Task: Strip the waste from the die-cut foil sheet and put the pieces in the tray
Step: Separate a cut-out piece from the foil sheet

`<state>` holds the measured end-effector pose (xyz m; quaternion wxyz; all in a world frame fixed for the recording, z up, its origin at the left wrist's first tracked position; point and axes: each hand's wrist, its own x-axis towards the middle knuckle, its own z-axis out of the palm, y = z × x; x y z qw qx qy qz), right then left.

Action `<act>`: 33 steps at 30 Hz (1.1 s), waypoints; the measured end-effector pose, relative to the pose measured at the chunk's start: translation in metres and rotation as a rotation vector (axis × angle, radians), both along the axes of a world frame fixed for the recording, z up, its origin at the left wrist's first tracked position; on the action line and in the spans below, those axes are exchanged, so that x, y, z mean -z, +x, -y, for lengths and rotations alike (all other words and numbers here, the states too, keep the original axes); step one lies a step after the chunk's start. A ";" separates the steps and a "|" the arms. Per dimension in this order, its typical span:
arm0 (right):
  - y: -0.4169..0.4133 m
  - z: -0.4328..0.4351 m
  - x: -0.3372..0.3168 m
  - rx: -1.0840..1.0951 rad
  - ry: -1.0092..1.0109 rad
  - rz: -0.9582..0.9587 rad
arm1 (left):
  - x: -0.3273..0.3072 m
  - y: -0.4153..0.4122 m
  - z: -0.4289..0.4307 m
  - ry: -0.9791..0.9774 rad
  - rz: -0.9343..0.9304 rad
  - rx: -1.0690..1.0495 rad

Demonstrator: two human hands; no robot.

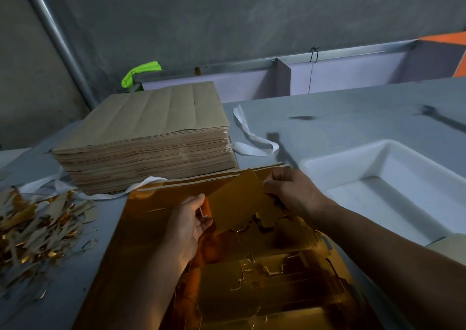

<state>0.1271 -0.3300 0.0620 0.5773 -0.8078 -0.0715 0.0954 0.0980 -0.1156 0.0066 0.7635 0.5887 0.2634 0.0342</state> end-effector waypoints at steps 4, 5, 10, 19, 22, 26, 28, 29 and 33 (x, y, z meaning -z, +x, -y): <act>0.001 -0.001 0.001 0.004 -0.018 0.017 | -0.001 0.003 0.001 -0.040 -0.028 -0.025; 0.002 -0.001 0.001 0.009 -0.023 0.023 | -0.002 0.003 0.000 -0.060 -0.042 -0.042; 0.005 0.003 0.001 0.046 0.017 0.045 | -0.007 0.005 -0.002 -0.152 -0.087 -0.105; 0.010 0.007 0.004 0.144 0.005 0.074 | 0.000 0.003 -0.002 -0.211 -0.017 -0.115; 0.010 0.007 0.004 0.149 0.004 0.083 | 0.002 0.000 0.000 -0.163 0.014 -0.087; 0.009 0.006 0.003 0.138 0.015 0.079 | 0.004 -0.004 0.002 -0.048 0.059 -0.058; 0.008 0.006 0.003 0.135 0.013 0.081 | 0.005 -0.005 0.001 -0.028 0.085 -0.044; 0.008 0.006 0.002 0.127 0.009 0.080 | 0.005 -0.005 0.001 -0.020 0.097 -0.026; 0.006 0.005 0.003 0.066 -0.011 0.040 | 0.003 -0.006 0.001 -0.006 0.104 0.053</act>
